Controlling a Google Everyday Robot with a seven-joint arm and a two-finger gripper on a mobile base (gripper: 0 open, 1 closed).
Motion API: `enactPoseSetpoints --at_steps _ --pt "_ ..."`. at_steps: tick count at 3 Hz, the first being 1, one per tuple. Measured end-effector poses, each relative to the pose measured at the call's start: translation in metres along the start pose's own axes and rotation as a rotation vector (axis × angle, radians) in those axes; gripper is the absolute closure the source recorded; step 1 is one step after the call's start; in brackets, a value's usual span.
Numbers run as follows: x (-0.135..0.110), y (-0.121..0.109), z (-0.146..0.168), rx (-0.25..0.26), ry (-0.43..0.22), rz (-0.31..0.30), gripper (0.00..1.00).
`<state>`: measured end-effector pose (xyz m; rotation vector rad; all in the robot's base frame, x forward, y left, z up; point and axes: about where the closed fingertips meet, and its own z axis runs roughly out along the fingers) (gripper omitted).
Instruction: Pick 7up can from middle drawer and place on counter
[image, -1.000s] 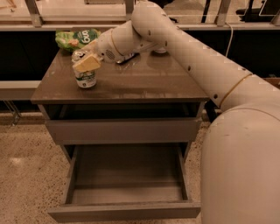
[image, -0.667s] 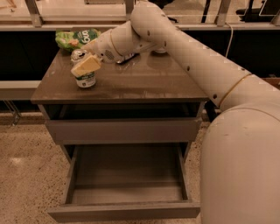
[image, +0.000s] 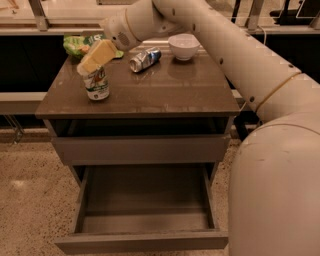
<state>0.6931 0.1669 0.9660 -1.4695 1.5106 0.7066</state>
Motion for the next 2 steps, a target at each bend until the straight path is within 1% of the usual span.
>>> enactPoseSetpoints --at_steps 1,2 --pt "-0.058 -0.007 -0.024 0.014 -0.012 -0.04 0.0" --pt "-0.072 -0.011 -0.031 0.024 -0.027 -0.055 0.0"
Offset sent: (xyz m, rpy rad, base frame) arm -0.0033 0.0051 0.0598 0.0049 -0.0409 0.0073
